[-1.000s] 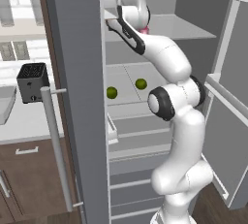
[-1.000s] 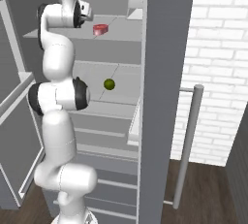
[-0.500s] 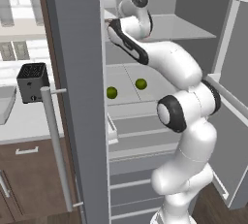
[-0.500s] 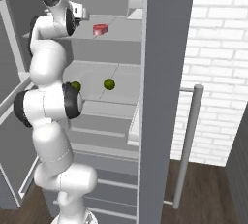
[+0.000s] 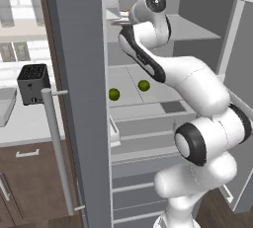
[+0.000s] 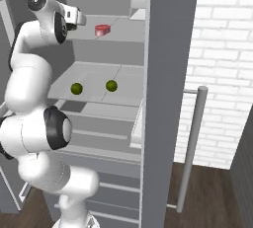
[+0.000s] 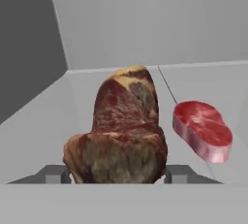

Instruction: Place one lime and one steak in each tupperware on the nearby counter, to pack two identical lunches.

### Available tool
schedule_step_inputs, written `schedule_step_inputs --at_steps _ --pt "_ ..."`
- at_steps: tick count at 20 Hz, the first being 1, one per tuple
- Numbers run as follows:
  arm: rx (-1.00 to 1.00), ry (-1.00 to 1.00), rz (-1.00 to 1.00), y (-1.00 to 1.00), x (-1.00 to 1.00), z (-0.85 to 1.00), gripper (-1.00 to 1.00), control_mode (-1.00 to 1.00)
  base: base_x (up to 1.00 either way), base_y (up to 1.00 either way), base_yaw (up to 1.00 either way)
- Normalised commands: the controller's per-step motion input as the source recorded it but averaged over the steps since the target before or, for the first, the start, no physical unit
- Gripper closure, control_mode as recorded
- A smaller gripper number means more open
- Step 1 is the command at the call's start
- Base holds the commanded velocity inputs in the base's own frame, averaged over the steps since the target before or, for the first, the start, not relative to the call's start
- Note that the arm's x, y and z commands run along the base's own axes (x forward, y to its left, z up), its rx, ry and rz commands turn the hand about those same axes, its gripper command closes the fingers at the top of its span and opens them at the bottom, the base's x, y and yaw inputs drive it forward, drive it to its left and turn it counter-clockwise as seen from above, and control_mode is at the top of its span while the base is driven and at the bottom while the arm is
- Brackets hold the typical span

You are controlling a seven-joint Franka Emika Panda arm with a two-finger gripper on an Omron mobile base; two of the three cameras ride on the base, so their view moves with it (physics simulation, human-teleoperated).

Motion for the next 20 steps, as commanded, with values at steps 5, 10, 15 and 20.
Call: schedule_step_inputs --at_steps 5,10,15,20 --pt "-0.02 0.08 0.00 -0.32 -1.00 -0.44 1.00 -1.00 0.00 0.00 0.00" --pt "-0.01 0.05 0.00 -0.47 -1.00 -0.60 1.00 -1.00 0.00 0.00 0.00" --pt "0.00 0.00 0.00 -0.32 -1.00 -0.45 1.00 -1.00 0.00 0.00 0.00" --pt "0.00 0.00 0.00 -0.09 -1.00 -0.28 1.00 -1.00 0.00 0.00 0.00"
